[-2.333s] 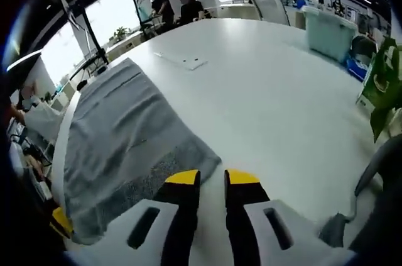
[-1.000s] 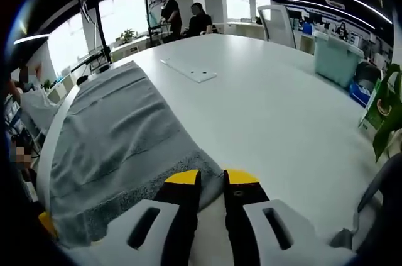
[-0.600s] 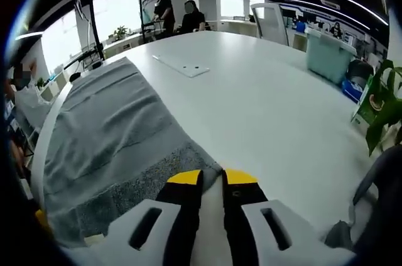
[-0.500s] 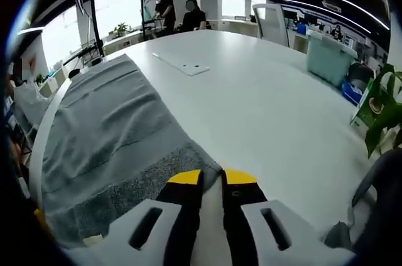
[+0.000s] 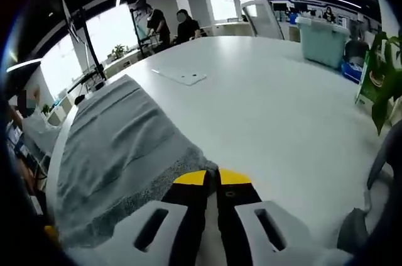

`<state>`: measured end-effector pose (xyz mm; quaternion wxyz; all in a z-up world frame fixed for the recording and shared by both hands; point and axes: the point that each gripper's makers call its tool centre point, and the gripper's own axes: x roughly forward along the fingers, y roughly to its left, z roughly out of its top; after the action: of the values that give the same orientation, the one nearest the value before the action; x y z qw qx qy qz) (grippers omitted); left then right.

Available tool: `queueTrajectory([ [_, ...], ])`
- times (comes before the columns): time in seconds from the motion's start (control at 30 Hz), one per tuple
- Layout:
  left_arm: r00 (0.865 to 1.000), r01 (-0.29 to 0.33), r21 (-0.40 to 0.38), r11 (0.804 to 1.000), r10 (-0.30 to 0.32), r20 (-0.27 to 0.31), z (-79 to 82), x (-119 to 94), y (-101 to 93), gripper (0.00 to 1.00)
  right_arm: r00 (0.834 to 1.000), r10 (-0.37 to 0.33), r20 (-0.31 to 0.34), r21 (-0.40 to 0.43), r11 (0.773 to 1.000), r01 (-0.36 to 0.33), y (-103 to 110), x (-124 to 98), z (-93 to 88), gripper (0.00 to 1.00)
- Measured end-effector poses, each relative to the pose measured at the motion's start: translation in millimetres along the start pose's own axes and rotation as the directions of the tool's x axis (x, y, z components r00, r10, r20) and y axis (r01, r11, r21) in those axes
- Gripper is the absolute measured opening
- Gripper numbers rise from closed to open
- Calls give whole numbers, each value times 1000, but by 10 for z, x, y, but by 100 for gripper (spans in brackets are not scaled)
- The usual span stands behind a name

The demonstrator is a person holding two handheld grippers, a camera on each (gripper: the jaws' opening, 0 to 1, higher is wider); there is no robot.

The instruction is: Fold the towel on the table until its edges align and the towel forms a compact rectangular stack.

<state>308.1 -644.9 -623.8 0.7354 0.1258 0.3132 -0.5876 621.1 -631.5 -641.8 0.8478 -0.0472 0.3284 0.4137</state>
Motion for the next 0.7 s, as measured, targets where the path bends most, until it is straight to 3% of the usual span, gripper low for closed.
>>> queueTrajectory([
  [0.17, 993, 59, -48, 997, -54, 104, 322, -103, -52, 3, 999, -1, 53, 54, 999, -2, -33, -121, 132, 2],
  [0.4, 986, 113, 23, 993, -115, 122, 581, -144, -256, 2, 994, -4, 113, 72, 997, -4, 8, -390, 269, 2],
  [0.7, 953, 199, 39, 979, -202, 225, 1014, -349, -538, 2, 970, 0, 243, 119, 992, -30, 196, -776, 579, 1],
])
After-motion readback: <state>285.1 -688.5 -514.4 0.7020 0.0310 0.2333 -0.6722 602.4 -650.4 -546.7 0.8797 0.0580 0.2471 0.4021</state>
